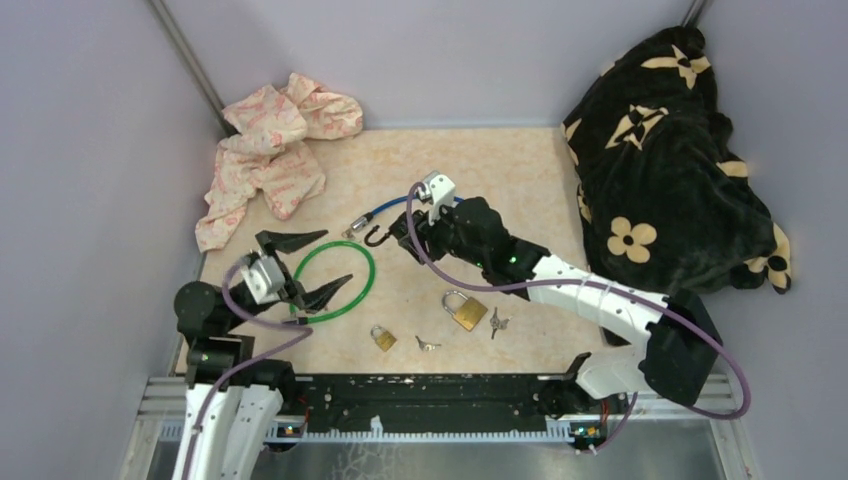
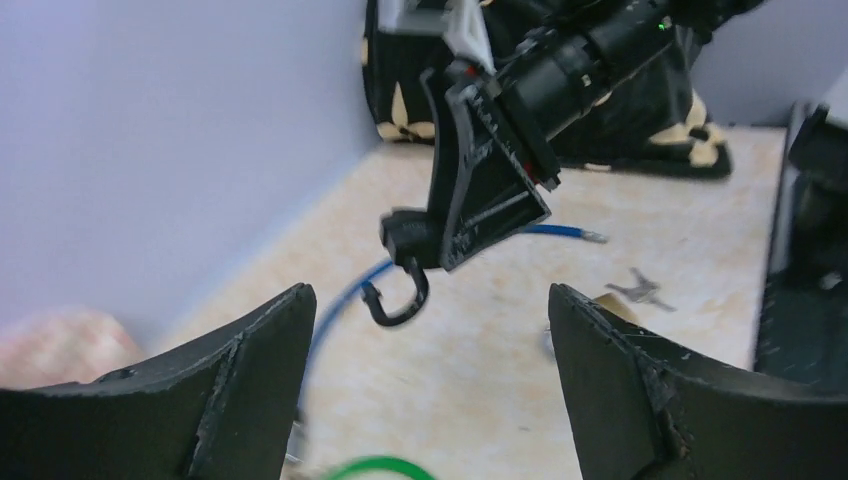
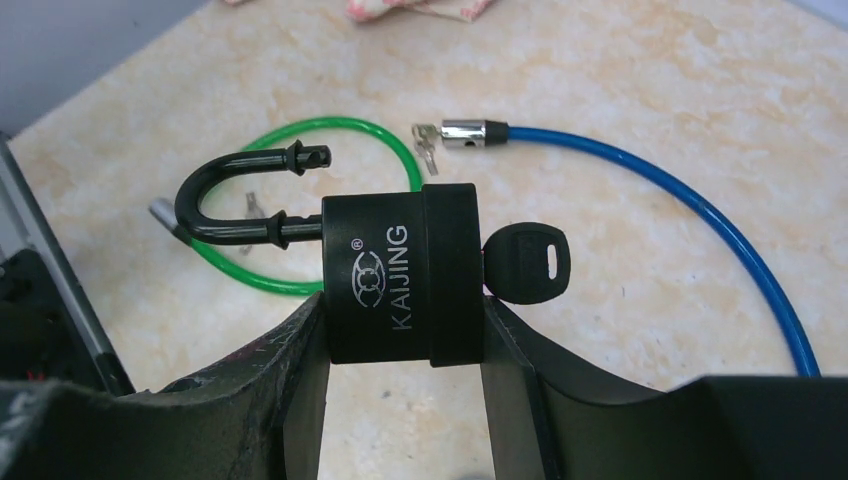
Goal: Lock with the key
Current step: Pick up the lock from the center of the board.
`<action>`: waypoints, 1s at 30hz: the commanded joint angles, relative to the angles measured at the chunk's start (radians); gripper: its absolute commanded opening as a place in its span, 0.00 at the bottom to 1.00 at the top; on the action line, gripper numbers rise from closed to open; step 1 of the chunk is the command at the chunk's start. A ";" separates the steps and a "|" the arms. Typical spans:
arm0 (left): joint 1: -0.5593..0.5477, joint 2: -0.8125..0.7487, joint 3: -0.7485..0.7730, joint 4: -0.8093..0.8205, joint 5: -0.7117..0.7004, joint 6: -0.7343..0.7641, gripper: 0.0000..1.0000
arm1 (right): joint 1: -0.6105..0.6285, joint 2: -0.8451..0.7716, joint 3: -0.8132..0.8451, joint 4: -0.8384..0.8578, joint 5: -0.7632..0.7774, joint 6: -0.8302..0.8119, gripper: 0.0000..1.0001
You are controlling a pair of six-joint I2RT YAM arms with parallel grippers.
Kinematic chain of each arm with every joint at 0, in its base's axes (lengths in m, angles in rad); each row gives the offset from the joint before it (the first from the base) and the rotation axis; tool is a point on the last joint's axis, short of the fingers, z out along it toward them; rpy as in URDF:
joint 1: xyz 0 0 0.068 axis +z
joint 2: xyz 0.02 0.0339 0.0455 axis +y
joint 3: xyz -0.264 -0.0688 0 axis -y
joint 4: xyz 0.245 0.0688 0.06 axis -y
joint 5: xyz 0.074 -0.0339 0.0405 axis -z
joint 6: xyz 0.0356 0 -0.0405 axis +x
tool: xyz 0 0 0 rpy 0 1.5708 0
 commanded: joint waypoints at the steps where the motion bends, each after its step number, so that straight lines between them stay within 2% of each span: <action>1: -0.003 0.072 0.174 -0.401 0.225 0.859 0.91 | 0.090 -0.068 0.004 0.203 0.122 0.064 0.00; 3: -0.003 0.088 0.204 -0.463 0.195 1.014 0.92 | 0.126 -0.064 0.010 0.227 0.126 0.075 0.00; 7: -0.003 0.069 0.190 -0.489 0.169 1.387 0.91 | 0.165 -0.042 0.031 0.257 0.100 0.104 0.00; 9: -0.003 0.060 0.171 -0.488 0.168 1.498 0.89 | 0.187 -0.028 0.042 0.268 0.100 0.104 0.00; 14: -0.003 0.085 0.188 -0.524 0.172 1.513 0.84 | 0.224 -0.005 0.055 0.288 0.111 0.106 0.00; 20: -0.003 0.104 0.192 -0.601 0.162 1.545 0.70 | 0.245 0.012 0.077 0.297 0.104 0.103 0.00; 25: -0.003 0.150 0.208 -0.669 0.122 1.569 0.68 | 0.264 0.013 0.090 0.311 0.107 0.088 0.00; 30: -0.004 0.186 0.225 -0.669 0.110 1.557 0.53 | 0.283 0.016 0.089 0.319 0.126 0.072 0.00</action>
